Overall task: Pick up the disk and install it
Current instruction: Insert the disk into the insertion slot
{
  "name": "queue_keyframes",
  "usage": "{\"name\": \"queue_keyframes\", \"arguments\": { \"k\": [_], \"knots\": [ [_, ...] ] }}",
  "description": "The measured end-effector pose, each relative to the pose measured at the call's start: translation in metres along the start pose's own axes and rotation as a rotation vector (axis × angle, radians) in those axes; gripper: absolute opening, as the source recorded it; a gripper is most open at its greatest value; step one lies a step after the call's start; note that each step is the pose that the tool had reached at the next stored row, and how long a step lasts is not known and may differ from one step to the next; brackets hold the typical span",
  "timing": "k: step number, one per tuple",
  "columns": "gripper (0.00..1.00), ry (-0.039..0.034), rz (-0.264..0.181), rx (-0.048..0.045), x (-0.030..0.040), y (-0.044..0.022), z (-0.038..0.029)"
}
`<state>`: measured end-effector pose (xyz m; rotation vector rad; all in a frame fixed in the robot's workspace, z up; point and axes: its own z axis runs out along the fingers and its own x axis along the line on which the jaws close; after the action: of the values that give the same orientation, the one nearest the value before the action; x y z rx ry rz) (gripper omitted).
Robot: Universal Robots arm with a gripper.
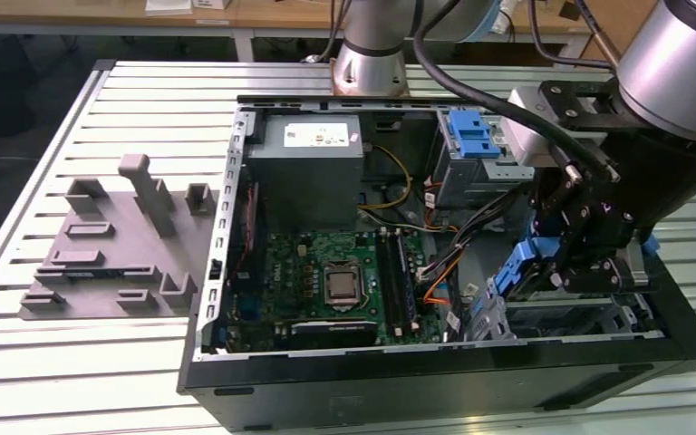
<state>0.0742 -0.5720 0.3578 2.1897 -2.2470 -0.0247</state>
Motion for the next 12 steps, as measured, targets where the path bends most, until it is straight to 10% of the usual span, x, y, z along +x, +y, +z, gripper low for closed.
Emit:
{"name": "queue_keyframes", "arguments": {
  "k": [12],
  "knots": [
    [0.42, 0.0000, 0.000, 0.0000, 0.0000, 0.0000, 0.0002]
  ]
}}
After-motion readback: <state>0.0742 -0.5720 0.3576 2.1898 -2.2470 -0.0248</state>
